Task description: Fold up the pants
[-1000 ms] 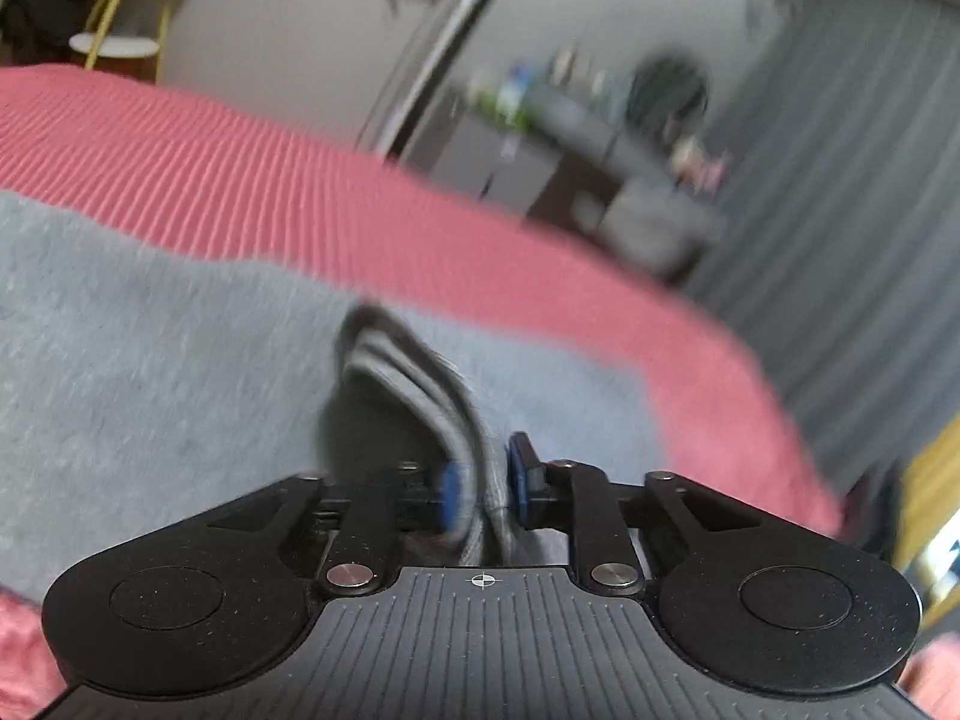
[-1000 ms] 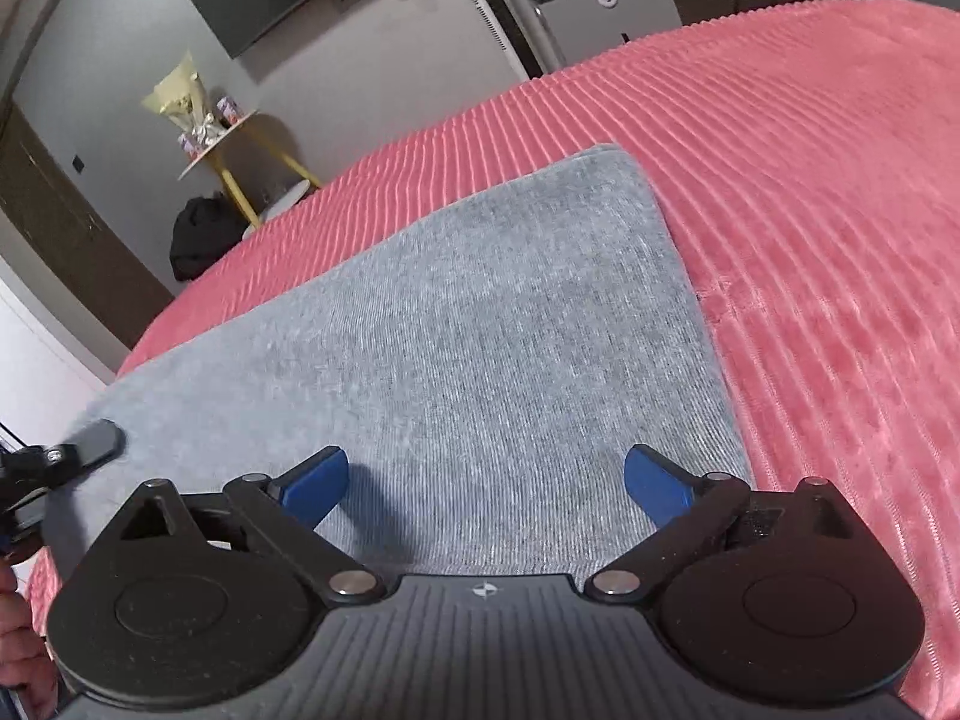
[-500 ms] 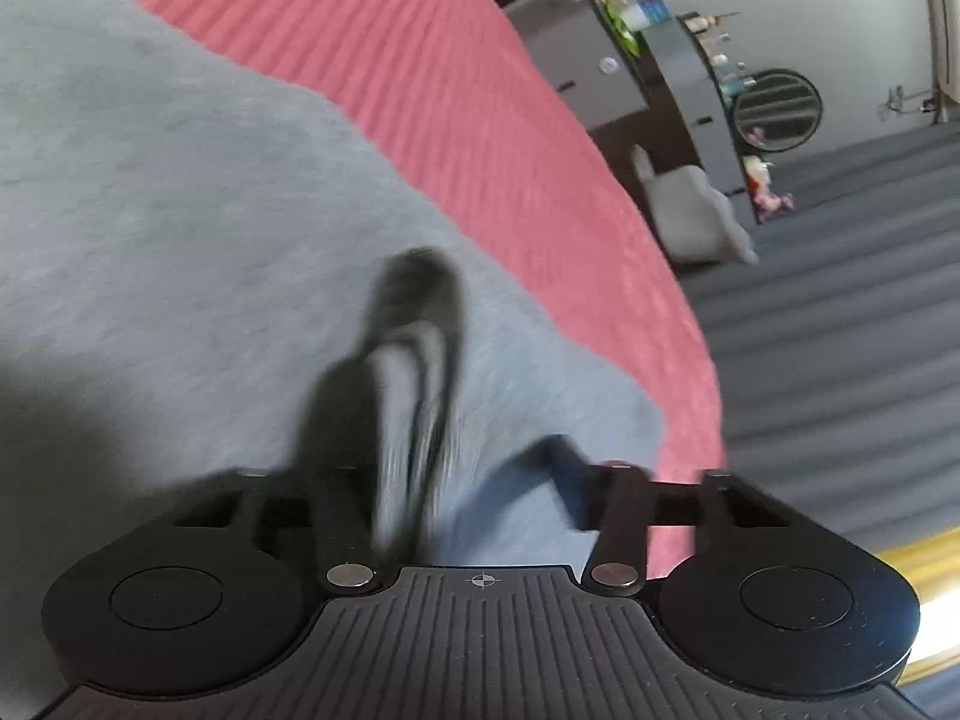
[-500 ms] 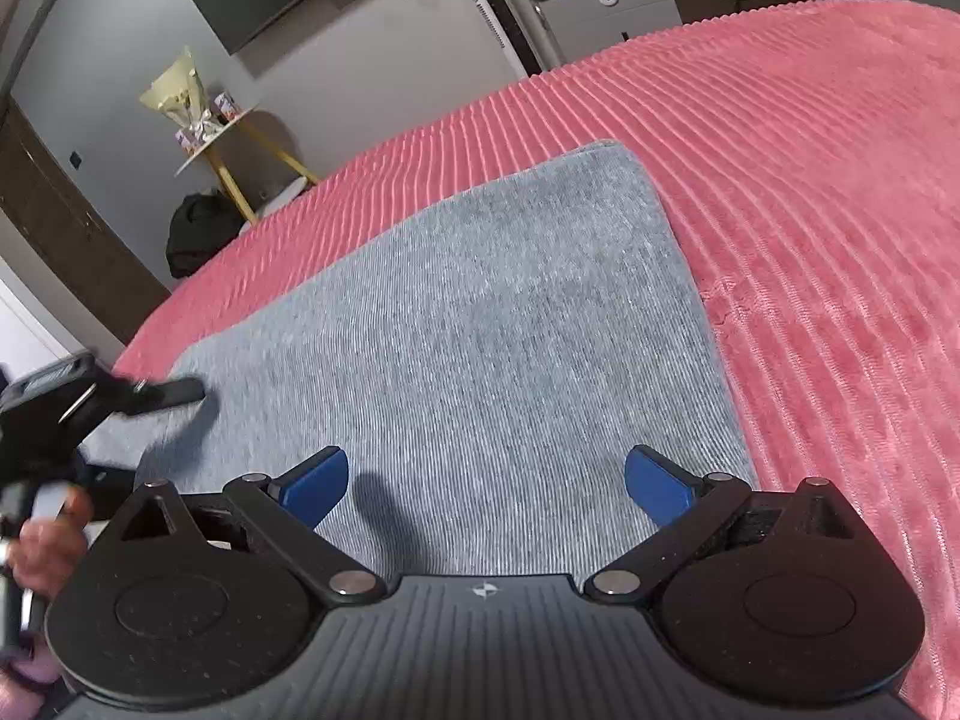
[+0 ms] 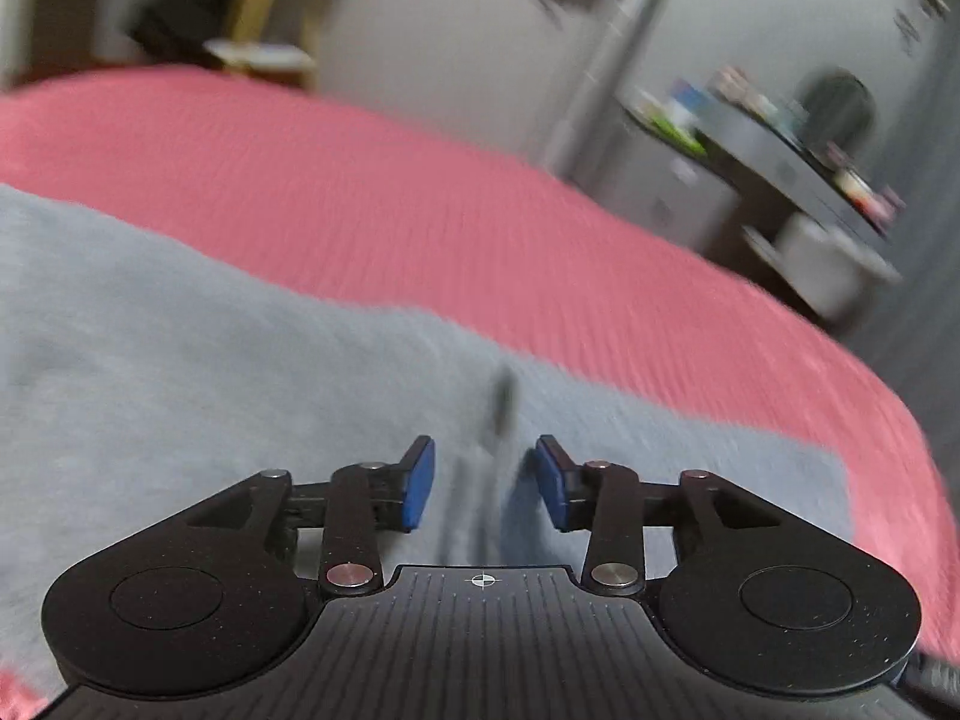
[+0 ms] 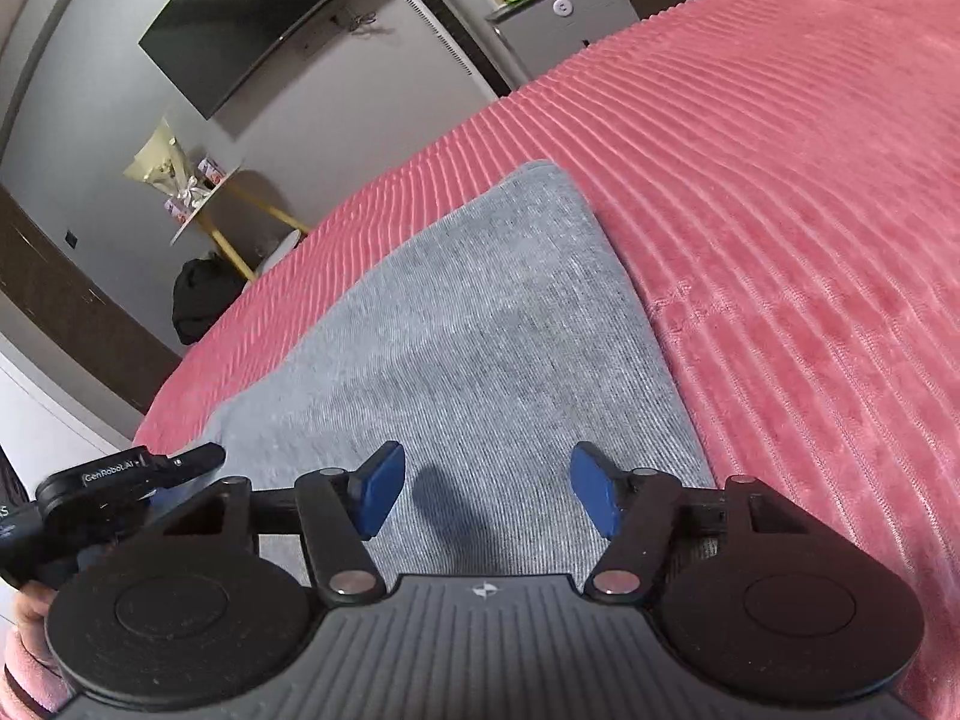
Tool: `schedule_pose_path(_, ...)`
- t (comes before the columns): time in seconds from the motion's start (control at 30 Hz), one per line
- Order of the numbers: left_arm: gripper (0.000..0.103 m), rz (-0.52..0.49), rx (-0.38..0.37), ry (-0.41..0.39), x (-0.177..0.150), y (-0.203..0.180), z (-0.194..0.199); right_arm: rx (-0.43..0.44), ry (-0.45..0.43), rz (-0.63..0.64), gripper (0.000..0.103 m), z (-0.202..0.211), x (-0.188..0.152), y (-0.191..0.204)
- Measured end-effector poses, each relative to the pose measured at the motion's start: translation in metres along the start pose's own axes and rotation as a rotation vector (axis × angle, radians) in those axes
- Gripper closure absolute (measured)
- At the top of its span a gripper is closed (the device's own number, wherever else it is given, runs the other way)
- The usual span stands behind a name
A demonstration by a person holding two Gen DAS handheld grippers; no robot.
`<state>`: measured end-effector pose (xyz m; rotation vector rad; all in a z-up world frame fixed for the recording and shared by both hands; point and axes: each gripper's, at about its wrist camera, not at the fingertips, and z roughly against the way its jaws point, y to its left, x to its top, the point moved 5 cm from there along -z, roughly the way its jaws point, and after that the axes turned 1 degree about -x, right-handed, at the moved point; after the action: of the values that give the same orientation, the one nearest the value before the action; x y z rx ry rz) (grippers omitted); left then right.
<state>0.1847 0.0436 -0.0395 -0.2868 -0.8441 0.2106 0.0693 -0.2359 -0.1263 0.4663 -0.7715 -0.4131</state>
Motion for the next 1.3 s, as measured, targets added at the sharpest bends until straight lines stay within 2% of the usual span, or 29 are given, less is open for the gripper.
schedule_pose_path(0.07, 0.058, -0.042, 0.017, -0.052, 0.002, -0.01, 0.016, -0.007, 0.001, 0.012, 0.039, 0.0, -0.001, 0.001)
schedule_pose_path(0.1, 0.056, -0.083, -0.014, -0.063, 0.0, -0.022, 0.023, -0.007, 0.001, 0.013, 0.039, 0.0, -0.002, 0.001)
schedule_pose_path(0.17, 0.041, -0.135, -0.091, -0.053, -0.005, -0.049, 0.028, -0.005, 0.001, 0.008, 0.039, 0.0, -0.002, 0.001)
schedule_pose_path(0.27, 0.036, -0.193, -0.237, -0.021, -0.029, -0.084, 0.028, 0.001, 0.001, 0.005, 0.037, -0.001, -0.001, 0.003)
schedule_pose_path(0.3, 0.036, -0.23, -0.248, -0.001, -0.037, -0.095, 0.021, 0.001, 0.001, 0.006, 0.037, -0.001, -0.001, 0.003)
schedule_pose_path(0.33, 0.036, -0.27, -0.239, 0.015, -0.045, -0.099, 0.013, 0.003, 0.001, 0.006, 0.037, -0.002, 0.001, 0.002)
schedule_pose_path(0.4, 0.036, -0.363, -0.166, 0.038, -0.058, -0.103, -0.004, 0.006, 0.0, 0.004, 0.036, -0.002, 0.0, 0.002)
schedule_pose_path(0.47, 0.018, -0.42, -0.096, 0.025, -0.063, -0.105, -0.019, 0.015, -0.001, -0.007, 0.036, -0.002, 0.0, 0.0)
schedule_pose_path(0.53, 0.007, -0.428, -0.043, -0.009, -0.064, -0.099, -0.025, 0.021, -0.003, -0.017, 0.036, -0.003, 0.0, -0.002)
schedule_pose_path(0.6, 0.006, -0.436, -0.044, -0.019, -0.065, -0.098, -0.03, 0.026, -0.003, -0.02, 0.036, -0.004, 0.0, -0.003)
schedule_pose_path(0.73, 0.006, -0.493, -0.06, -0.042, -0.072, -0.093, -0.015, 0.03, -0.002, -0.009, 0.033, -0.005, 0.0, -0.002)
schedule_pose_path(0.83, 0.007, -0.454, -0.06, -0.04, -0.065, -0.083, -0.011, 0.032, -0.003, -0.008, 0.033, -0.005, 0.0, -0.001)
schedule_pose_path(0.93, 0.029, -0.421, -0.021, -0.045, -0.057, -0.07, -0.011, 0.036, -0.003, -0.011, 0.033, -0.005, 0.0, -0.002)
schedule_pose_path(1.0, 0.039, -0.39, -0.038, -0.031, -0.051, -0.062, -0.007, 0.035, -0.003, -0.006, 0.033, -0.005, 0.0, -0.002)
schedule_pose_path(1.03, 0.049, -0.387, -0.028, -0.033, -0.046, -0.061, -0.005, 0.032, -0.003, -0.001, 0.033, -0.005, 0.0, -0.002)
schedule_pose_path(1.07, 0.047, -0.376, -0.014, -0.034, -0.043, -0.058, -0.003, 0.029, -0.003, 0.005, 0.033, -0.005, 0.0, -0.001)
schedule_pose_path(1.1, 0.038, -0.351, 0.04, -0.041, -0.04, -0.051, 0.0, 0.026, -0.002, 0.01, 0.033, -0.005, 0.0, 0.0)
schedule_pose_path(1.13, 0.012, -0.313, 0.144, -0.045, -0.036, -0.041, -0.001, 0.022, -0.002, 0.013, 0.033, -0.005, -0.001, 0.0)
schedule_pose_path(1.17, 0.008, -0.255, 0.223, -0.051, -0.032, -0.025, 0.0, 0.019, -0.002, 0.015, 0.033, -0.004, -0.001, 0.0)
schedule_pose_path(1.2, 0.009, -0.2, 0.188, -0.03, -0.03, -0.015, 0.001, 0.016, -0.002, 0.017, 0.033, -0.004, -0.001, 0.0)
schedule_pose_path(1.23, 0.016, -0.123, 0.128, 0.007, -0.028, -0.007, 0.002, 0.016, -0.002, 0.019, 0.033, -0.004, -0.001, 0.0)
schedule_pose_path(1.27, 0.017, -0.039, 0.086, 0.038, -0.027, 0.0, 0.006, 0.012, -0.002, 0.02, 0.033, -0.003, -0.001, 0.0)
schedule_pose_path(1.3, 0.017, 0.0, 0.065, 0.046, -0.027, 0.004, 0.01, 0.01, -0.002, 0.024, 0.033, -0.003, -0.001, 0.0)
